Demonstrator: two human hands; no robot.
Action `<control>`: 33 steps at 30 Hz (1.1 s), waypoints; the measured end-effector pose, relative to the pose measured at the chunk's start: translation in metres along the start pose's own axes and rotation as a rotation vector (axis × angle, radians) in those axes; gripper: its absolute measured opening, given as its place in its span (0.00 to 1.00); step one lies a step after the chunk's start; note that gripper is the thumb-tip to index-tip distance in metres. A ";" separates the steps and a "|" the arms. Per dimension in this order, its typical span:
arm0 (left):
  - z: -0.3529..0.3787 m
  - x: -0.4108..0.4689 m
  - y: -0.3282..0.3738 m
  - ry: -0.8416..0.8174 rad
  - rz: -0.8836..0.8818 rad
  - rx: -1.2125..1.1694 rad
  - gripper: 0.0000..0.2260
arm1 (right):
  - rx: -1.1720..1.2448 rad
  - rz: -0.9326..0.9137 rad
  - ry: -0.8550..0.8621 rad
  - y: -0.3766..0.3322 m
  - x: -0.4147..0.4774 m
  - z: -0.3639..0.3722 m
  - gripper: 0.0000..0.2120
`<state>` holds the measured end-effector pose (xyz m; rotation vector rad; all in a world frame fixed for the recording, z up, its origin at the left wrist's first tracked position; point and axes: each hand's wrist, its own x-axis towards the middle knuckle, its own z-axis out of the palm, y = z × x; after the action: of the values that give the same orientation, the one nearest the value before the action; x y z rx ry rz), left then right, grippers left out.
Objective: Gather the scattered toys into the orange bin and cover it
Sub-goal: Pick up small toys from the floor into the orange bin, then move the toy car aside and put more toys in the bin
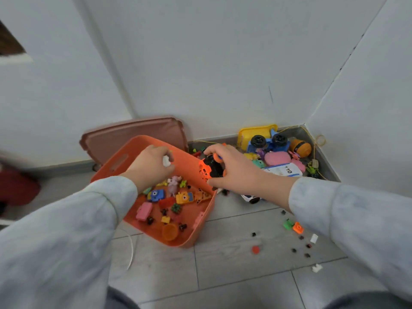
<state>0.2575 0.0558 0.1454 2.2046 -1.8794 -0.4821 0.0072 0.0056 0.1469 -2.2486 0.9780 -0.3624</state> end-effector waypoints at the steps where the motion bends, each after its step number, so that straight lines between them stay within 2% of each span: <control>1: 0.000 -0.001 -0.008 -0.033 -0.021 0.017 0.08 | -0.001 -0.012 -0.028 -0.005 0.005 0.007 0.31; 4: 0.005 -0.001 -0.022 -0.158 -0.034 0.086 0.11 | -0.004 -0.027 -0.095 -0.010 0.013 0.026 0.30; 8: 0.010 0.000 -0.032 -0.203 -0.057 0.079 0.15 | -0.030 -0.051 -0.164 -0.013 0.017 0.043 0.29; 14: 0.017 0.003 -0.035 -0.238 -0.055 0.044 0.16 | -0.069 0.034 -0.106 -0.008 0.019 0.045 0.27; 21: 0.026 0.011 -0.005 -0.133 0.003 -0.032 0.18 | -0.143 0.119 0.000 0.031 0.011 0.035 0.25; 25: 0.041 0.018 0.027 -0.072 0.098 -0.065 0.19 | -0.216 0.186 0.047 0.063 -0.005 0.019 0.26; 33: 0.075 0.038 0.099 0.110 0.336 -0.141 0.18 | -0.349 0.457 0.009 0.136 -0.047 -0.017 0.31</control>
<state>0.1444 0.0054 0.1075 1.7442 -2.0319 -0.4085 -0.1082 -0.0369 0.0698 -2.2262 1.6160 0.0036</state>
